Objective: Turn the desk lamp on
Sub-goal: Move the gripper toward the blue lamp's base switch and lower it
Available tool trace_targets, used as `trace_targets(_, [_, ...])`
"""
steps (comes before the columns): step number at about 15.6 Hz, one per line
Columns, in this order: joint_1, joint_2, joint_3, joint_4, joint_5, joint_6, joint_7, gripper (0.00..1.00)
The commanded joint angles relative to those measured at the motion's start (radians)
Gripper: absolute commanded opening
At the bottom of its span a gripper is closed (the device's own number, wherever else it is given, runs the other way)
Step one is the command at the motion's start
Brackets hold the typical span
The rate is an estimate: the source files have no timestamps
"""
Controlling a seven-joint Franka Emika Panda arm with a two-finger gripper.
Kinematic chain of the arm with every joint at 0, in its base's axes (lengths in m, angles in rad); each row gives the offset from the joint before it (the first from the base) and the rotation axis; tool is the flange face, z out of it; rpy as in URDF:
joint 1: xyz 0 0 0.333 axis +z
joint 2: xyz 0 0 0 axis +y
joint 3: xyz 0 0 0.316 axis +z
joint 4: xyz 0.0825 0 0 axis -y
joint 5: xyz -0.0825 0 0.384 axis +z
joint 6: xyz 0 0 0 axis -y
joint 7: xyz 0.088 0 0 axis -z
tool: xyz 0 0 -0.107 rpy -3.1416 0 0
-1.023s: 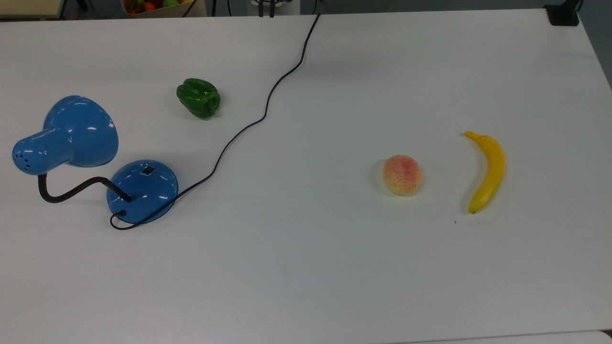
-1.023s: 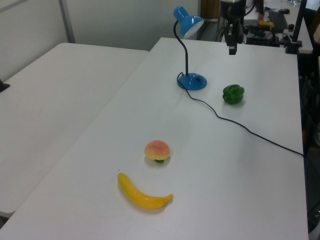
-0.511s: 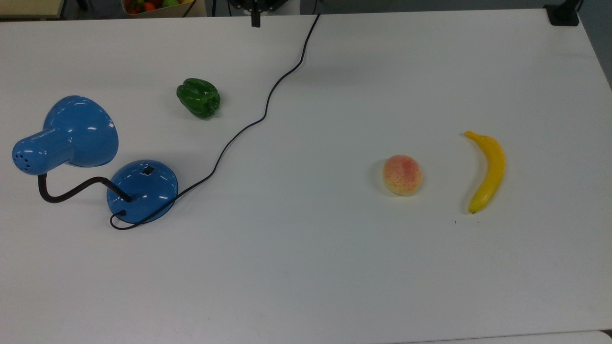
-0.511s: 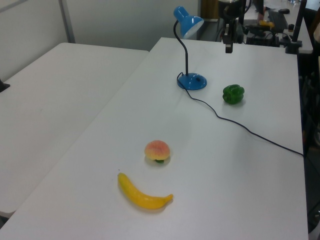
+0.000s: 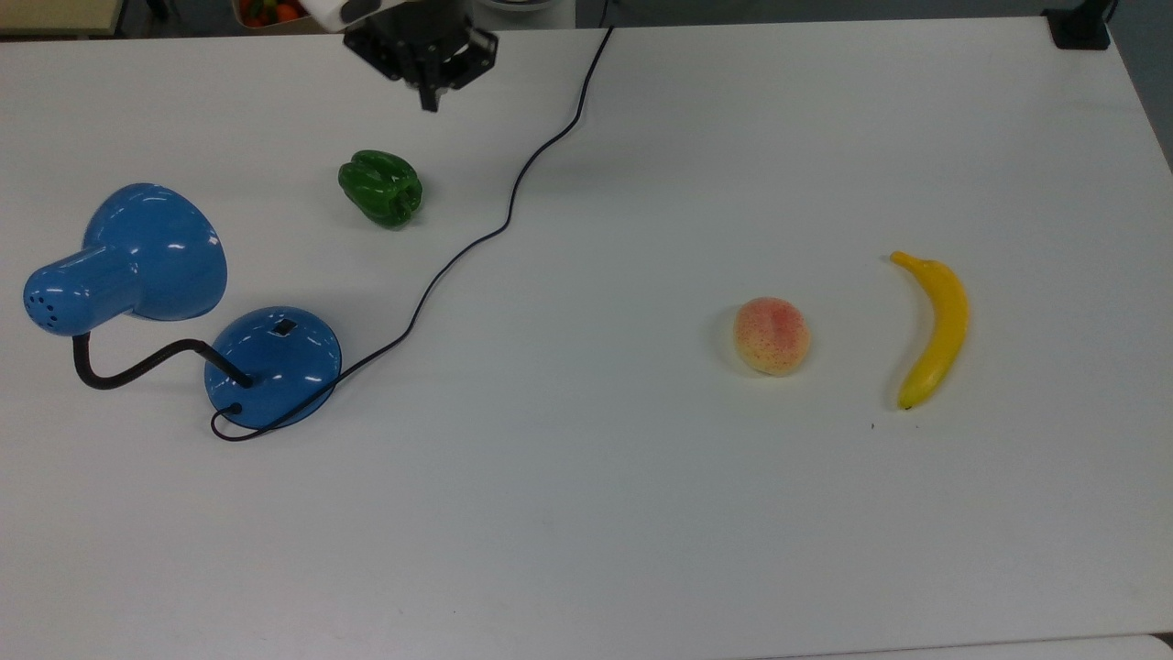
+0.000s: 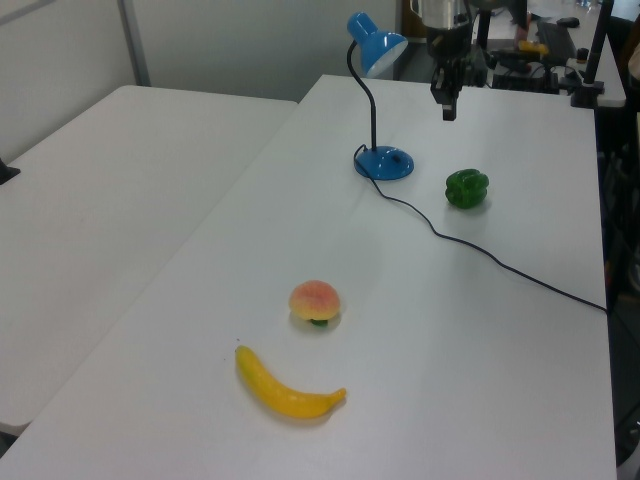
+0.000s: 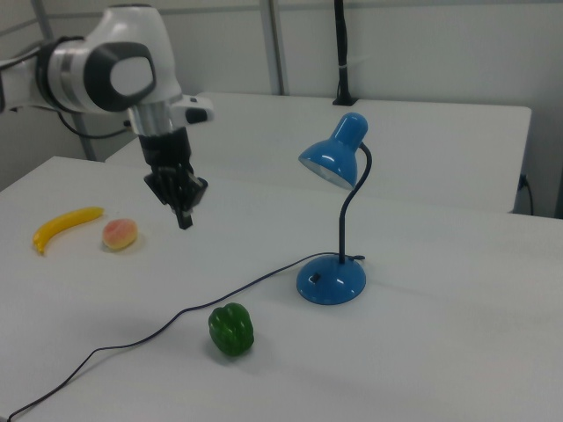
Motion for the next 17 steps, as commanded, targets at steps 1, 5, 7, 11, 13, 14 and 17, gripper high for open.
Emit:
trace_targets(1, [-0.034,-0.014,-0.003,-0.111,-0.008,0.121,0.047,0.00])
trace_targets(5, [-0.066,0.022,-0.003,-0.179,-0.008,0.267,0.074,0.00])
trace_targets(7, [-0.092,0.056,-0.003,-0.182,-0.010,0.327,0.071,0.00])
trace_targets(11, [-0.140,0.128,-0.003,-0.183,-0.010,0.505,0.063,0.00])
trace_targets(13, [-0.155,0.145,-0.004,-0.191,-0.013,0.580,0.058,0.00])
trace_targets(14, [-0.166,0.151,-0.004,-0.194,-0.021,0.606,0.057,0.00])
trace_targets(17, [-0.181,0.186,-0.003,-0.200,-0.064,0.683,0.052,0.00])
